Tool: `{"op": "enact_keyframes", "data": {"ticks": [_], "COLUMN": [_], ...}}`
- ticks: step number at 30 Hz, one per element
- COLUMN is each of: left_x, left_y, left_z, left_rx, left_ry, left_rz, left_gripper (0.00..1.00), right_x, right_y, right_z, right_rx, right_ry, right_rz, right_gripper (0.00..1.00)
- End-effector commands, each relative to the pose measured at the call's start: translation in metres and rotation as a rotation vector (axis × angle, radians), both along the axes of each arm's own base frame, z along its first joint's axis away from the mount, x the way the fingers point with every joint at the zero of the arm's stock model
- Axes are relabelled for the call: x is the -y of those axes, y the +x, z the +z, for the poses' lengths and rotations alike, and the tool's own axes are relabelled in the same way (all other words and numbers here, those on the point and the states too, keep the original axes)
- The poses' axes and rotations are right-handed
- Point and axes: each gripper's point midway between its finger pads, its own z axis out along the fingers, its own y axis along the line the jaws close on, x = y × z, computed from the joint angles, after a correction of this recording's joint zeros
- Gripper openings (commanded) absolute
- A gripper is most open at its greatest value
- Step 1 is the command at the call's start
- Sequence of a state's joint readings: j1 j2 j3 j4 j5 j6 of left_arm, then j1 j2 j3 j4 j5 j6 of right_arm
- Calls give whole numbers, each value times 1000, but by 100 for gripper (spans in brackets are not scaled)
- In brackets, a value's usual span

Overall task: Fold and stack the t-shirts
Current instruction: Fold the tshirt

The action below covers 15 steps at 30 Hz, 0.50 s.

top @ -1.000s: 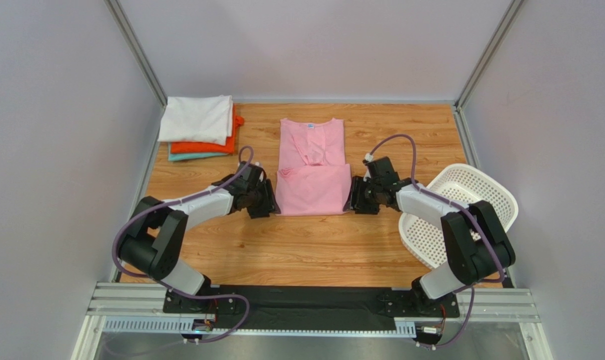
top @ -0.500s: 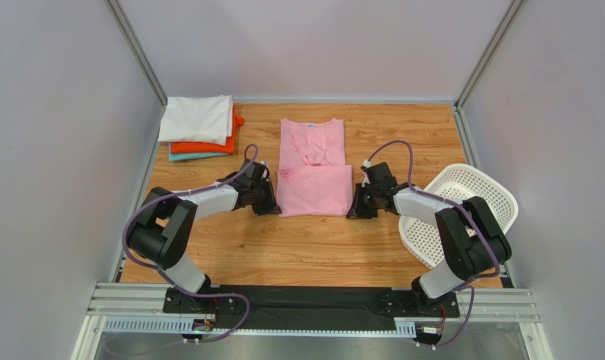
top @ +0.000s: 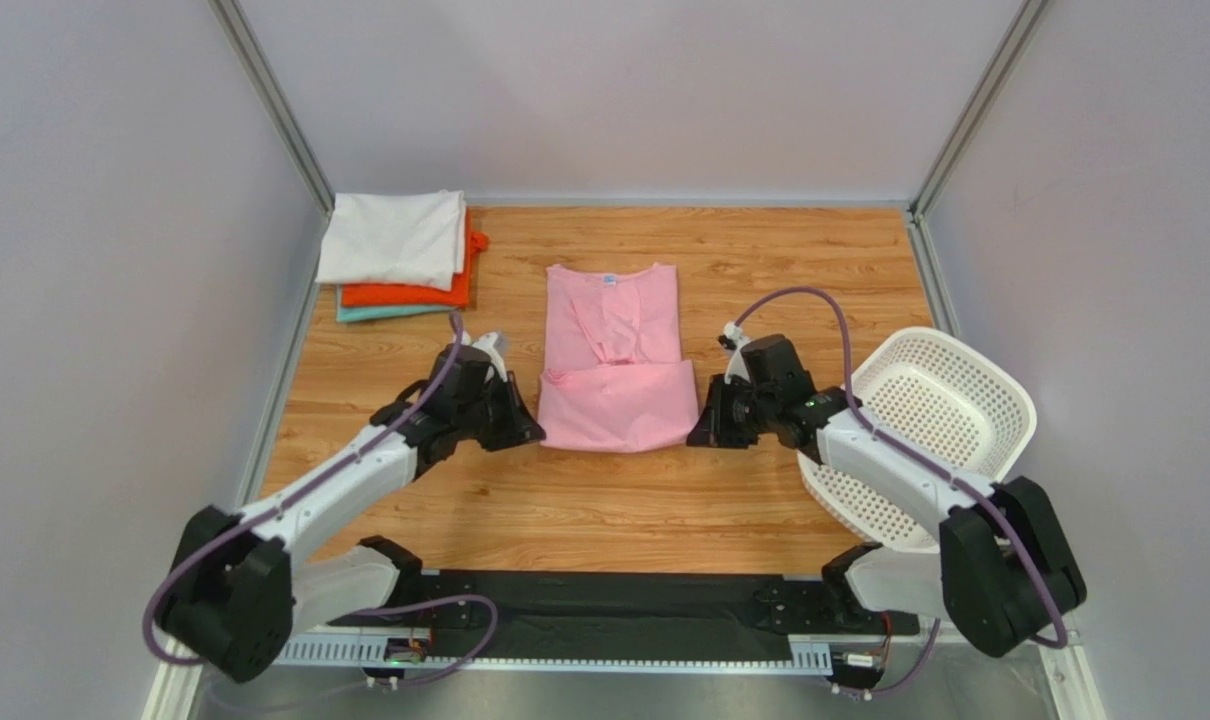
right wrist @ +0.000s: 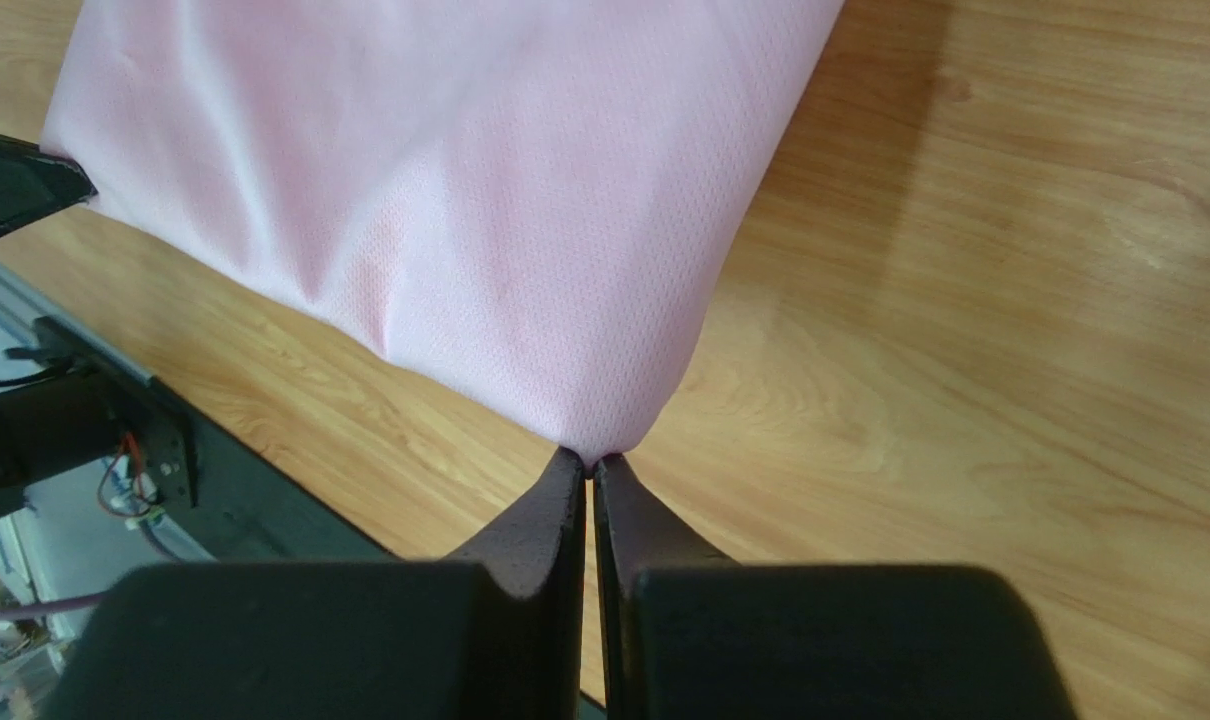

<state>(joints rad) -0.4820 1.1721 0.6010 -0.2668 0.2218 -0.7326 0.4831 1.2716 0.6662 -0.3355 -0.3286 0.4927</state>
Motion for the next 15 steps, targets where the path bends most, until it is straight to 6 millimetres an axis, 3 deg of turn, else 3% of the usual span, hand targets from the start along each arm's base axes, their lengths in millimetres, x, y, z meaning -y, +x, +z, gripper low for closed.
{"op": "enact_keyframes", "data": {"ticks": [1,2,8,15], "left_x": [-10,-10,-14,-24], "left_y": [-19,-23,-51,-68], "left_z": [20,35,73,111], "left_rx": [59,109,214,342], "left_ry": [-12,-45,-152,-237], "left_rz": [-14,-16,-42,-27], "left_gripper": [0,0,0,0], "right_x": [-2,-3,-11,-23], "right_y": [-31,-43,-84,-104], "right_z": [15,23,67,120], "right_rx": [-53,-68,-102,-45], "right_ry": [44,70,193,366], "right_rz": [81,116,257,358], "right_gripper": [0,0,0,0]}}
